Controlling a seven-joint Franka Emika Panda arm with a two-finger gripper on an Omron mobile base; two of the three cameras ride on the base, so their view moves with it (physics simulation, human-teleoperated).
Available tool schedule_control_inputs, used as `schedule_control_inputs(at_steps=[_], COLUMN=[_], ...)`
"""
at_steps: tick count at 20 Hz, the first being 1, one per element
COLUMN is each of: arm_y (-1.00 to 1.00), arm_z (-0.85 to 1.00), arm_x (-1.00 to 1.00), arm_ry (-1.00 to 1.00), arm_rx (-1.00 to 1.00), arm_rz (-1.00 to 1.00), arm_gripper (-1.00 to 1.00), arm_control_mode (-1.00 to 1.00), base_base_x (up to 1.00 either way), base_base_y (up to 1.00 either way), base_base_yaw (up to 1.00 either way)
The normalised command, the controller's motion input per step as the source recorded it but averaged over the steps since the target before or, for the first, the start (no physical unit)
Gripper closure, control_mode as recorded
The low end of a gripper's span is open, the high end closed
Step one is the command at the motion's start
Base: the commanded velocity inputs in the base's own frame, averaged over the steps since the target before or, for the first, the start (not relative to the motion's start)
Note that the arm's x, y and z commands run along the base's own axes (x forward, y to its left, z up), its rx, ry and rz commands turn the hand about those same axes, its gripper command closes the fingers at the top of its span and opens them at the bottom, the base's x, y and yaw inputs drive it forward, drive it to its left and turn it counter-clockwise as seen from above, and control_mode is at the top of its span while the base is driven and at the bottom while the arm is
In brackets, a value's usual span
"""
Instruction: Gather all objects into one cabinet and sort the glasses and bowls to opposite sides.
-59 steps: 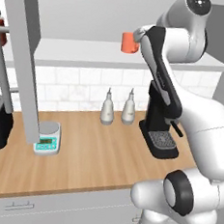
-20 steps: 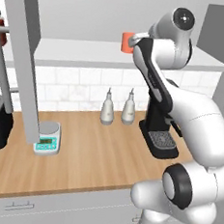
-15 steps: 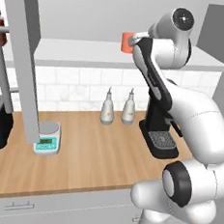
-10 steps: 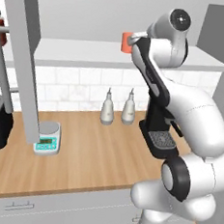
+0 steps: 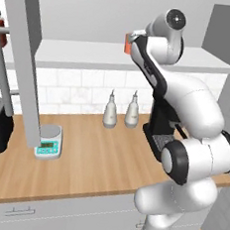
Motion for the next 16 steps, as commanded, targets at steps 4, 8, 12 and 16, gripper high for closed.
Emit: schedule_control_inputs(at_steps=[4, 8, 12, 16], arm_y=[0.00, 0.00, 0.00, 0.01], arm_z=[-0.01, -0.14, -0.24, -0.24], arm_x=[0.31, 0.23, 0.26, 0.29], arm_ry=[0.00, 0.01, 0.02, 0.05], arm_rx=[0.00, 0.00, 0.00, 0.00], arm_rz=[0.00, 0.00, 0.00, 0.00], arm_gripper=[-1.00, -1.00, -1.00, -1.00], arm_control_mode=[-1.00, -1.00, -1.00, -1.00], base_base_x=[0.00, 0.00, 0.00, 0.00], base_base_y=[0.00, 0.00, 0.00, 0.00], base_base_yaw=[0.00, 0.00, 0.00, 0.00])
